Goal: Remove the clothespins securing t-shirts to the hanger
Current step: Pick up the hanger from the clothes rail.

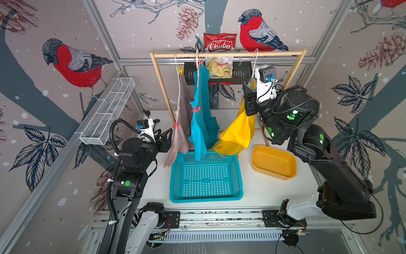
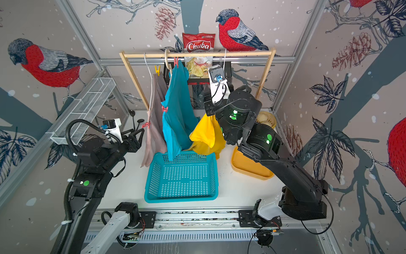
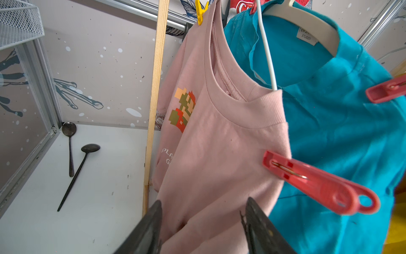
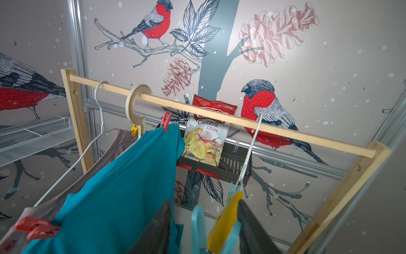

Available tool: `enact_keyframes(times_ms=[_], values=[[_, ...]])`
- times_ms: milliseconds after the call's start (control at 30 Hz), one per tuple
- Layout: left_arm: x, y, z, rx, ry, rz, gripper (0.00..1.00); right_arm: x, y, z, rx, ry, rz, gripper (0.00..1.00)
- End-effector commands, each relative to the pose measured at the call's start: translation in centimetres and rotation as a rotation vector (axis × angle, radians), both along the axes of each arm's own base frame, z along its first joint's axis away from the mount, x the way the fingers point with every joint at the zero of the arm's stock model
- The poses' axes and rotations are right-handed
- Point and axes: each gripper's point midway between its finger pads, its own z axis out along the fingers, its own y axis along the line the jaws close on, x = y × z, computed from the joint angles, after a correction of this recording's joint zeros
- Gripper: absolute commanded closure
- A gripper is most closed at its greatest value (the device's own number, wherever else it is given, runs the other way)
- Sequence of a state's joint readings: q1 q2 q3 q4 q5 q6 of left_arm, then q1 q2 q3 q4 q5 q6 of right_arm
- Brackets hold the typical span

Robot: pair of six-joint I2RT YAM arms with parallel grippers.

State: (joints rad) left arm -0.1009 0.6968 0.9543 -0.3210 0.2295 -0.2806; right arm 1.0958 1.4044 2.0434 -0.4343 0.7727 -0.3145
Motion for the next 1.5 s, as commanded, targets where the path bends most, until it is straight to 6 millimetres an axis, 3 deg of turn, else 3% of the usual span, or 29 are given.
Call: enact_keyframes(times_ms=[0,200,233,533,633,800,1000,1133,1300,1400,1467], values=[[0.3,-0.2,1.3,0.014,-0.061,-0.011,0.41,-0.5,-1.0,0.9,-0.011,-0.052,0.048,1.0],[0.5,-0.4,2.4,0.024,-0.092,-0.027,0.41,-1.2,-1.6,1.1,-0.037,-0.12,0.155,1.0],[0.5,-0.5,2.4,0.023,-0.096,-0.028,0.41,-1.7,-2.5,1.5,-0.029,-0.135,0.165,1.0],[0.8,-0.7,1.9,0.017,-0.096,-0.041,0.41,0.8,-4.1,-0.8,-0.167,-0.17,0.107,1.0],[1.0,-0.8,1.9,0.013,-0.095,-0.048,0.41,1.6,-4.4,0.3,-0.19,-0.19,0.107,1.0],[1.0,-1.0,1.8,-0.004,-0.093,-0.054,0.41,1.2,-4.6,2.8,-0.205,-0.271,0.123,1.0],[0.9,-1.0,1.7,-0.009,-0.089,-0.053,0.41,1.9,-3.2,2.9,-0.253,-0.299,0.145,1.0],[0.8,-0.8,1.8,0.0,-0.087,-0.045,0.41,0.6,-2.6,2.4,-0.233,-0.291,0.223,1.0],[0.3,-0.5,2.4,0.009,-0.1,-0.03,0.4,-3.0,-4.7,3.2,-0.148,-0.307,0.282,1.0],[0.1,-0.7,3.6,0.017,-0.128,-0.045,0.4,-4.6,-6.0,3.9,-0.11,-0.303,0.293,1.0],[-0.5,-1.0,6.0,0.018,-0.182,-0.062,0.4,-5.7,-6.8,4.7,-0.085,-0.315,0.303,1.0]])
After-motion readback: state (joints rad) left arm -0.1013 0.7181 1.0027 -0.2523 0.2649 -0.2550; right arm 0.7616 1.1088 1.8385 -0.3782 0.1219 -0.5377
